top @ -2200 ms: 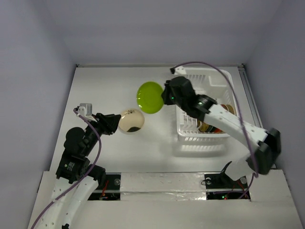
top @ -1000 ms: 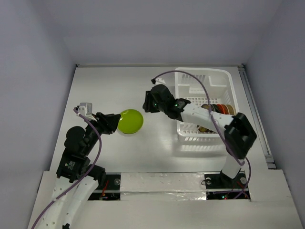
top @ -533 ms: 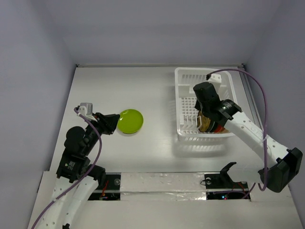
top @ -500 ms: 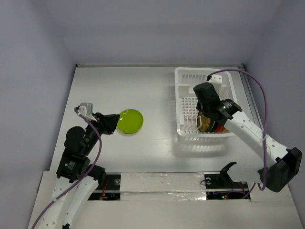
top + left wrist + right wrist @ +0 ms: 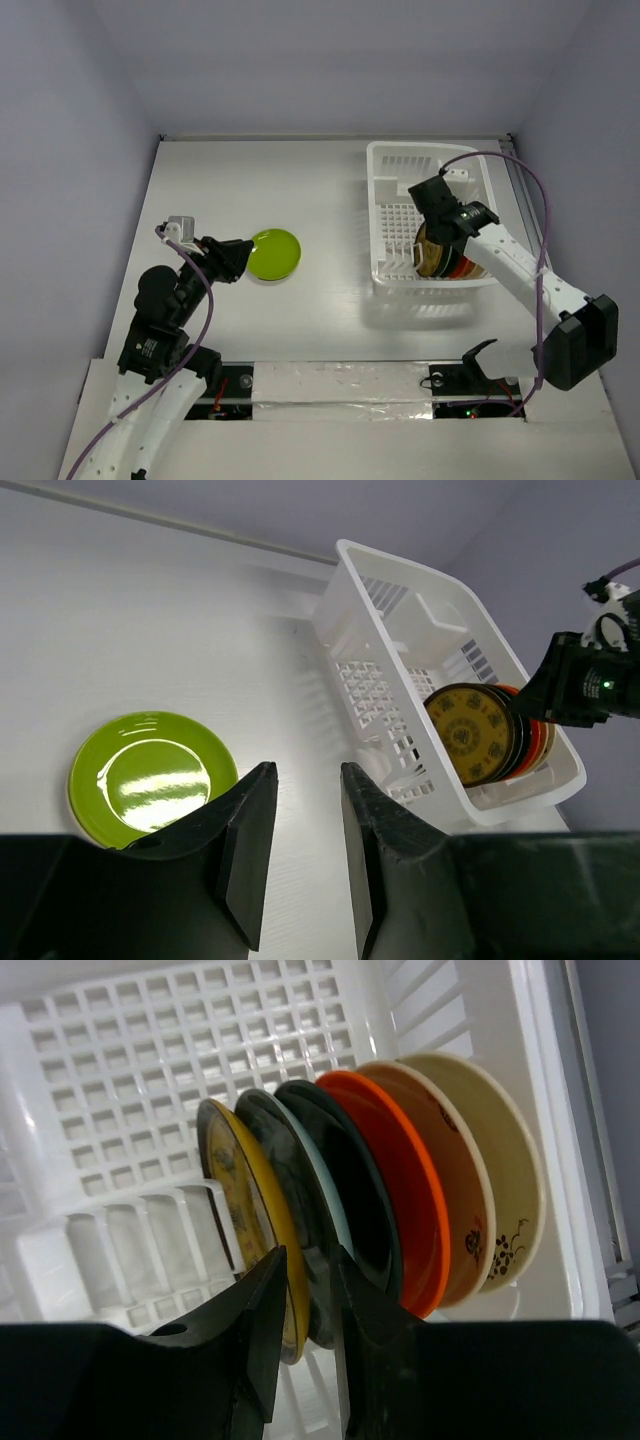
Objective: Unload the plates from the dish rack
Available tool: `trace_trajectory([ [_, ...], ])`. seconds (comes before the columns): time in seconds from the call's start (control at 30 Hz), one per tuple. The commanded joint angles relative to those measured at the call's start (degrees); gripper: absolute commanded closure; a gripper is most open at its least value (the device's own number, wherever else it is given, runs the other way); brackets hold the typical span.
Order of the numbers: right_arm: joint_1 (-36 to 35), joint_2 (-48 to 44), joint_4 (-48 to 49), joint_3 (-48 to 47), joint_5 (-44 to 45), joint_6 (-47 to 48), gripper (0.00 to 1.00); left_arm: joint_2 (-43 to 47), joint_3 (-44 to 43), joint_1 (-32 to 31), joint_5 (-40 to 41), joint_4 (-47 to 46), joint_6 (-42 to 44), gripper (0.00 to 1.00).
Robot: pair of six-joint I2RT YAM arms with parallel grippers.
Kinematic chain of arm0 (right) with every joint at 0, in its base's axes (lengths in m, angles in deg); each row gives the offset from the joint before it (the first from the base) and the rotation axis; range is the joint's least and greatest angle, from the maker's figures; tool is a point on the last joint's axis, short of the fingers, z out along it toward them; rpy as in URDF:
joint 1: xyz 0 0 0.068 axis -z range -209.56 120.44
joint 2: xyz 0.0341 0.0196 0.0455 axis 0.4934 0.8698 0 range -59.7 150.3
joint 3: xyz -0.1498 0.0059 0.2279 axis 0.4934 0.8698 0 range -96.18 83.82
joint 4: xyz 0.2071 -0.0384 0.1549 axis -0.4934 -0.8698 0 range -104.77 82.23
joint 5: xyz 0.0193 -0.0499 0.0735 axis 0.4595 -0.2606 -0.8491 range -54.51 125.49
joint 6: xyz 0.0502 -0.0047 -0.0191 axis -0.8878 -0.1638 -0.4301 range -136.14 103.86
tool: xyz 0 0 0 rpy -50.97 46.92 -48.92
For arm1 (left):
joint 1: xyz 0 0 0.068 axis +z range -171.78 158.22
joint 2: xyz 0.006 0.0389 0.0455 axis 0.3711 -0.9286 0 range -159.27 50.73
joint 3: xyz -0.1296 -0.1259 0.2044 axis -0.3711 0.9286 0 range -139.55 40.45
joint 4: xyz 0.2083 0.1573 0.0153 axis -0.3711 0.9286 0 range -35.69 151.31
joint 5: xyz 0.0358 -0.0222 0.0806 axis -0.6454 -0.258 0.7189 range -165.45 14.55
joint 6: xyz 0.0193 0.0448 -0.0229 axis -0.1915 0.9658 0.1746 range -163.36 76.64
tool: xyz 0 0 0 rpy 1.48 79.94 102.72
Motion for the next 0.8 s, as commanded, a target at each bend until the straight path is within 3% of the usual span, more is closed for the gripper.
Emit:
trace_trajectory([
  [0.0, 1.3, 1.8, 2.8, 1.9, -2.1, 2.8, 0.7, 0.6, 0.7, 0.4, -0.4, -3.2, 0.1, 0.71],
  [0.13, 1.3, 4.4, 3.5, 1.7, -2.1, 3.9, 0.72, 0.5, 0.7, 0.4, -0.6, -3.2, 0.1, 0.71],
  [0.4, 1.3, 6.8, -0.6, -2.1, 1.5, 5.8, 0.98, 0.8, 0.7, 0.4, -0.5, -3.3, 0.0, 0.7],
  [0.77, -0.3, 7.8, -5.4, -7.6, 6.0, 8.1, 1.0, 1.1, 0.8, 0.4, -1.0, -3.4, 0.1, 0.7],
])
